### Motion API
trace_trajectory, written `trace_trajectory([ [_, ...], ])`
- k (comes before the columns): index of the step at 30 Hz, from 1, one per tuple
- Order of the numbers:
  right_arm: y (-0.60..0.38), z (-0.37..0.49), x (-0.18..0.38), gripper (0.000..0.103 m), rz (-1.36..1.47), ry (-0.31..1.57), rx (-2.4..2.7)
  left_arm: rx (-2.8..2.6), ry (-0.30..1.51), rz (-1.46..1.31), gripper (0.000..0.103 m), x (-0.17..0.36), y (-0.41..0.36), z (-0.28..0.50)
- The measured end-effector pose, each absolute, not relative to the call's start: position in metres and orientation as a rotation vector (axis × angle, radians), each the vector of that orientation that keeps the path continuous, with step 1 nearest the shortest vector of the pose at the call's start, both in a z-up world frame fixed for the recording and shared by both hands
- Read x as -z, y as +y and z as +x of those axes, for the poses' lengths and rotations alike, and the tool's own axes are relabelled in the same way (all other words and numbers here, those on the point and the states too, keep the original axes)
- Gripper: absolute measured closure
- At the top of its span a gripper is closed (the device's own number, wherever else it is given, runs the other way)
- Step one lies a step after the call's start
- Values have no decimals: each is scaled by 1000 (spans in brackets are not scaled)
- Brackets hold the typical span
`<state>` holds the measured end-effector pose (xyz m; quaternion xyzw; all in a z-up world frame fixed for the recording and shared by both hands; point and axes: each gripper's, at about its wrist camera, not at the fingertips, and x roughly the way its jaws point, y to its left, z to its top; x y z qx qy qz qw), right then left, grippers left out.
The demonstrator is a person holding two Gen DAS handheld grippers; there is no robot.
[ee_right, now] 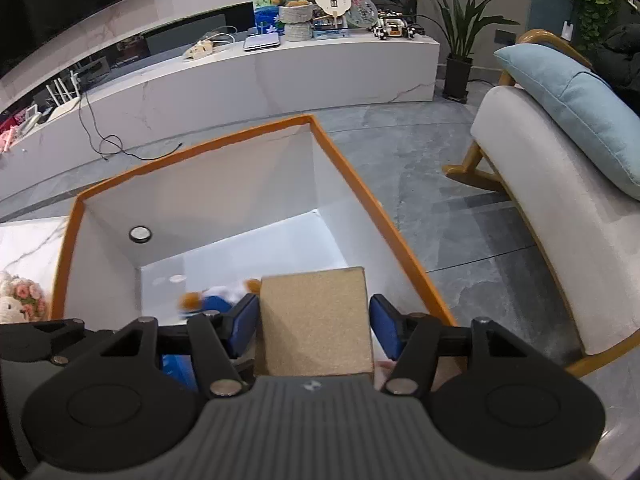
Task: Organize objects
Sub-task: 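Open left tool to drop plush and card while right releases kraft box, then move left tool toward pink wallet while right tool approaches black box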
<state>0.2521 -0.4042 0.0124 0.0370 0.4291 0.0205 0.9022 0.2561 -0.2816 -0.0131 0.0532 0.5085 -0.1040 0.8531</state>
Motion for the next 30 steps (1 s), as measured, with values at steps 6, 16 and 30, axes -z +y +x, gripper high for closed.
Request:
trace_trajectory([
  [6, -399, 242, -30, 36, 62, 838, -55, 287, 1040, 40, 24, -1, -274, 252],
  [16, -406, 219, -73, 35, 155, 693, -83, 329, 926, -78, 17, -33, -238, 247],
  [30, -340, 178, -81, 35, 55, 547, -173, 279, 775, -165, 17, -53, -132, 203],
])
